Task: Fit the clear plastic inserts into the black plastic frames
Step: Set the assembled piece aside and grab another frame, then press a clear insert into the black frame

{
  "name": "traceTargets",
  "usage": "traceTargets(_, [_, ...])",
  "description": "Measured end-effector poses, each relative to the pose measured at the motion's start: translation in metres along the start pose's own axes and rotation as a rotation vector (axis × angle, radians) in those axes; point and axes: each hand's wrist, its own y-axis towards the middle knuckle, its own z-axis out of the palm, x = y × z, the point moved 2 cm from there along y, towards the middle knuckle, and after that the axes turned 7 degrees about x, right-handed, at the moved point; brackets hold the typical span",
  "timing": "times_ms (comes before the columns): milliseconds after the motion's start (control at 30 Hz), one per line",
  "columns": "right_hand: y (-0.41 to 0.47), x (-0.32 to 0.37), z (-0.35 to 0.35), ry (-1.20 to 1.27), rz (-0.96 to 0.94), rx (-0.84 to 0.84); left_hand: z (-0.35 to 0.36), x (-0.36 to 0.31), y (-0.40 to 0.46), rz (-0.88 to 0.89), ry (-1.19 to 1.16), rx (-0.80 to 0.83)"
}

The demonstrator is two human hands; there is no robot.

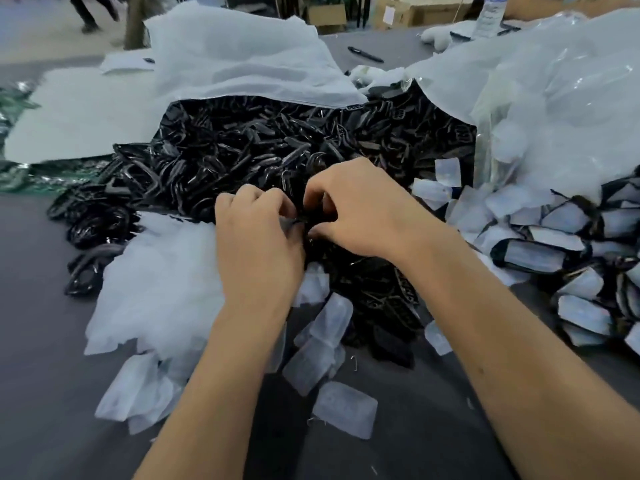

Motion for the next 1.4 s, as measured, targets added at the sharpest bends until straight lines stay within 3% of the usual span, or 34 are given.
traceTargets(233, [-0.005,-0.011,-0.005,-0.109,0.091,-0.048,-0.002,0.006,-0.008,-0.006,-0.138,-0.045])
traceTargets(367, [-0.005,-0.011,-0.008,-0.074,0.069,0.029,0.0,0.007,-0.006,-0.002,-0.163,-0.07])
traceTargets(533, [-0.005,-0.016,-0.021,-0.022,0.044,0.051,-0.007,0.006,-0.003,0.012,-0.386,-0.19])
traceTargets(667, [-0.005,-0.015,-0.032,0.168,0.002,-0.055,-0.005,0.006,-0.001,-0.057,-0.603,-0.047])
traceTargets(800, [-0.001,0.0,-0.02,0.565,-0.067,-0.196,-0.006,0.006,0.001,-0.086,-0.864,0.056])
traceTargets(1033, [0.003,0.008,0.0,0.993,-0.098,-0.129,-0.012,0.016,0.005,-0.048,-1.01,0.238])
traceTargets(1133, [0.002,0.006,-0.002,0.918,-0.121,-0.165,-0.012,0.021,0.007,-0.073,-1.057,0.219])
traceTargets(1233, [0.002,0.001,-0.005,0.575,-0.133,-0.166,-0.011,0.024,0.008,-0.173,-1.11,0.04])
traceTargets(1400, [-0.002,0.0,-0.006,0.202,-0.167,0.181,-0.007,0.024,0.009,-0.164,-1.061,-0.038])
